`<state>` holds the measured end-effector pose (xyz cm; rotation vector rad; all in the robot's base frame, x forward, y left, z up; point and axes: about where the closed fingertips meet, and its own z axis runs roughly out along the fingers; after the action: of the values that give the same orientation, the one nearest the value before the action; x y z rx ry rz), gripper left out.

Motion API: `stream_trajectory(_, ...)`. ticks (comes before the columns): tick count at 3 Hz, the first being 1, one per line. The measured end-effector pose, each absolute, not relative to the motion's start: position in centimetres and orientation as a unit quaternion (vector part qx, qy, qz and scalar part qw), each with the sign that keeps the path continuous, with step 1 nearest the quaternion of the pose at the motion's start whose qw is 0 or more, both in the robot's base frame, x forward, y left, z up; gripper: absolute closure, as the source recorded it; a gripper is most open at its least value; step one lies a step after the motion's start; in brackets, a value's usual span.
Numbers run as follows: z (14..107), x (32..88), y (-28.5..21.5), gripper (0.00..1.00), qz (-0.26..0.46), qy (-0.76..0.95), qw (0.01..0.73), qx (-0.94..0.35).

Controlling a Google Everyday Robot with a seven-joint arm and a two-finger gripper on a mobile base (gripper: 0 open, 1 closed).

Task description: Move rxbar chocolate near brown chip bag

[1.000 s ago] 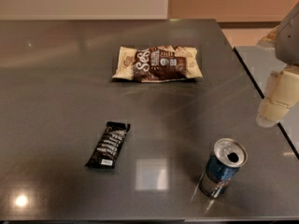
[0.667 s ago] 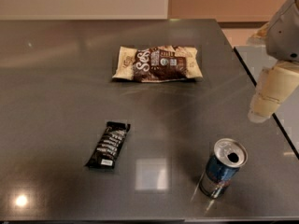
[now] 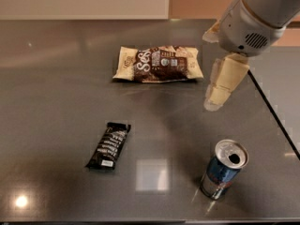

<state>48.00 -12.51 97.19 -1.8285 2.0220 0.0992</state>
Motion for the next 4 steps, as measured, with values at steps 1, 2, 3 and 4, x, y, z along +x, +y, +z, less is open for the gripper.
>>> stream_trajectory(1,95.8,48.3,-8.1,0.00,0.068,0.712,0.218,-0.664)
stream_trajectory(2,94.0,47.2,-4.5,0.00,0.098,0.697,0.217,-0.676)
stream_trajectory(3,92.5,45.5,-1.7,0.00,0.119,0.682,0.216,-0.689)
stream_trajectory(4,91.0,44.1,0.6,0.00,0.129,0.664,0.213,-0.705)
